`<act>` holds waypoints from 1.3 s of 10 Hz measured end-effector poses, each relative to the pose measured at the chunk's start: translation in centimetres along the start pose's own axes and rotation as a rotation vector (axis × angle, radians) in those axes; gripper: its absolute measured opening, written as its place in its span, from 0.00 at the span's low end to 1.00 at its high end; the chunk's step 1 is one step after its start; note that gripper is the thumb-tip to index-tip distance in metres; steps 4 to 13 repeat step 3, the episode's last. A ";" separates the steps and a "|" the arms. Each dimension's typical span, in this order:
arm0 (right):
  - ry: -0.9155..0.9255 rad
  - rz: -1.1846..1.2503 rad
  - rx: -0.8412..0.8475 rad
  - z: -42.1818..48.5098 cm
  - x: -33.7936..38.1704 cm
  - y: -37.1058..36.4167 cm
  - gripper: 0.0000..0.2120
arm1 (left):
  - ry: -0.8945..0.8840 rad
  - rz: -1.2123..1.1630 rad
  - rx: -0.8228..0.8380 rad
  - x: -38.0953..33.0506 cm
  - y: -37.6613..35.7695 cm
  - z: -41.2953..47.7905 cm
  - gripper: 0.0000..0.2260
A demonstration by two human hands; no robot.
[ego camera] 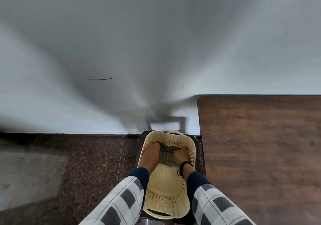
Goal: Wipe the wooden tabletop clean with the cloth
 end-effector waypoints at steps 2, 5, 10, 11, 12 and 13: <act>0.133 -0.132 0.016 -2.8 1.2 1.1 0.22 | -0.063 0.251 0.025 0.0 -1.5 -1.4 0.14; 0.201 -0.198 0.116 -4.8 1.5 1.7 0.20 | -0.103 0.341 0.039 -0.8 -1.5 -2.9 0.18; 0.201 -0.198 0.116 -4.8 1.5 1.7 0.20 | -0.103 0.341 0.039 -0.8 -1.5 -2.9 0.18; 0.201 -0.198 0.116 -4.8 1.5 1.7 0.20 | -0.103 0.341 0.039 -0.8 -1.5 -2.9 0.18; 0.201 -0.198 0.116 -4.8 1.5 1.7 0.20 | -0.103 0.341 0.039 -0.8 -1.5 -2.9 0.18; 0.201 -0.198 0.116 -4.8 1.5 1.7 0.20 | -0.103 0.341 0.039 -0.8 -1.5 -2.9 0.18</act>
Point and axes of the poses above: each hand's wrist, its own z-axis towards the middle knuckle, its own y-axis out of the back of the hand, x = y × z, the point moved 1 cm from there along z, towards the middle knuckle, and after that the axes turned 10 degrees about z, right-handed, at the moved point
